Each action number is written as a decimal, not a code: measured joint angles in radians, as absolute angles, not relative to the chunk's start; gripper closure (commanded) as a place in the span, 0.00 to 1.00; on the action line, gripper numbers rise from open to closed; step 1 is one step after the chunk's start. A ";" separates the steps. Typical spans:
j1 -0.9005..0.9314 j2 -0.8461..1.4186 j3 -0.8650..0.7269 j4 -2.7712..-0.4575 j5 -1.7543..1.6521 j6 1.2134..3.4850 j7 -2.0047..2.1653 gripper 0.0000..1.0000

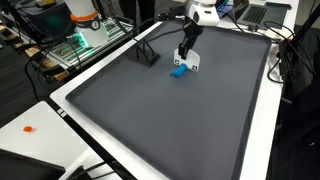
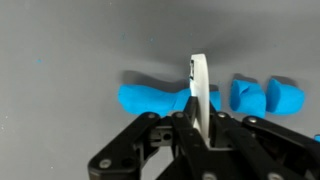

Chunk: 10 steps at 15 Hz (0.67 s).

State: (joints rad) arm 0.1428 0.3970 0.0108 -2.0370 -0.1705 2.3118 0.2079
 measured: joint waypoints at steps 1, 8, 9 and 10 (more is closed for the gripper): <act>0.142 0.397 0.011 -2.038 -0.167 2.312 0.206 0.98; 0.124 0.394 0.016 -2.043 -0.110 2.311 0.162 0.98; 0.122 0.393 0.016 -2.044 -0.103 2.311 0.157 0.98; 0.121 0.392 0.016 -2.045 -0.098 2.311 0.153 0.98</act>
